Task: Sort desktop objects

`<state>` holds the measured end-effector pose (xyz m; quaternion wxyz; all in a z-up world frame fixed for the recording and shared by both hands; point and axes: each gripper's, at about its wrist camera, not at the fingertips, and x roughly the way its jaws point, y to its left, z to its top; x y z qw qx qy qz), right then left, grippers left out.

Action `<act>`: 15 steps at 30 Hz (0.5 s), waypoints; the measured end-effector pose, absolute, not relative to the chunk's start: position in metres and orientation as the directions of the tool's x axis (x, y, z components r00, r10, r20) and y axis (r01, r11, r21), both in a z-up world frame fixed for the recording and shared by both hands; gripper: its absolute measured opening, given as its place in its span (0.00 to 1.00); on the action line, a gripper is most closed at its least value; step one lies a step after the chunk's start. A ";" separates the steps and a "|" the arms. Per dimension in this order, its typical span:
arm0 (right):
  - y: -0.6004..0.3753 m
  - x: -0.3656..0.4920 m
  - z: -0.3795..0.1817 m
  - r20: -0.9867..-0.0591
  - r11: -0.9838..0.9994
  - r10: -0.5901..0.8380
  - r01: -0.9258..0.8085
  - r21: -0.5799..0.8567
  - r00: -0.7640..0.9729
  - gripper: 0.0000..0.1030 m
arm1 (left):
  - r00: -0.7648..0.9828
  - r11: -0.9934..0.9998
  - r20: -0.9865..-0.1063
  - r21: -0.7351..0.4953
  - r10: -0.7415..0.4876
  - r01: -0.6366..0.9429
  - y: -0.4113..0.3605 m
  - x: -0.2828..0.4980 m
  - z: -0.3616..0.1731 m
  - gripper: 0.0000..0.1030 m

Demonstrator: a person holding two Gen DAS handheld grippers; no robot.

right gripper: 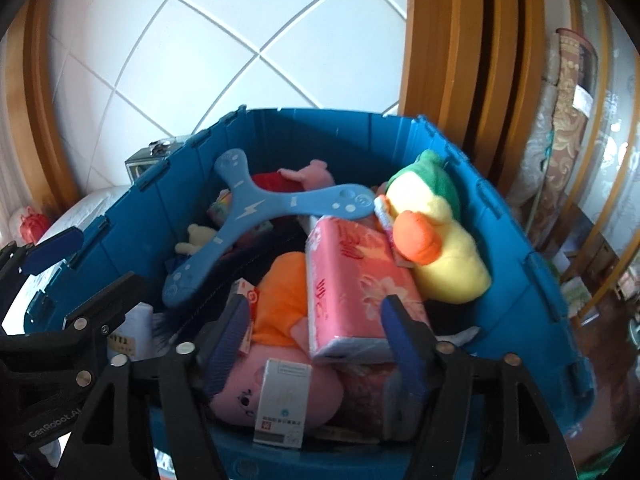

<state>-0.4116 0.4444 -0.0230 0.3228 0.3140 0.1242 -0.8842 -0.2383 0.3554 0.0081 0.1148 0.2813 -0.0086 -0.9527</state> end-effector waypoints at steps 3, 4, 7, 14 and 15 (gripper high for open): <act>0.456 -0.407 -0.015 -0.609 -0.784 -0.484 0.621 -0.018 -0.628 0.97 | -0.831 -0.972 -0.507 0.071 -0.228 0.223 0.358 -0.227 0.015 0.76; 0.461 -0.405 -0.013 -0.599 -0.789 -0.485 0.614 -0.015 -0.638 1.00 | -0.833 -0.970 -0.500 0.072 -0.237 0.233 0.359 -0.223 0.018 0.76; 0.475 -0.398 -0.007 -0.576 -0.794 -0.501 0.607 0.009 -0.646 1.00 | -0.840 -0.965 -0.480 0.066 -0.252 0.252 0.361 -0.211 0.025 0.77; 0.501 -0.377 -0.002 -0.518 -0.823 -0.487 0.568 0.003 -0.703 1.00 | -0.819 -0.962 -0.522 0.009 -0.239 0.275 0.360 -0.198 0.025 1.00; 0.504 -0.376 -0.001 -0.514 -0.827 -0.483 0.562 0.001 -0.709 1.00 | -0.823 -0.963 -0.518 0.007 -0.234 0.269 0.362 -0.197 0.026 1.00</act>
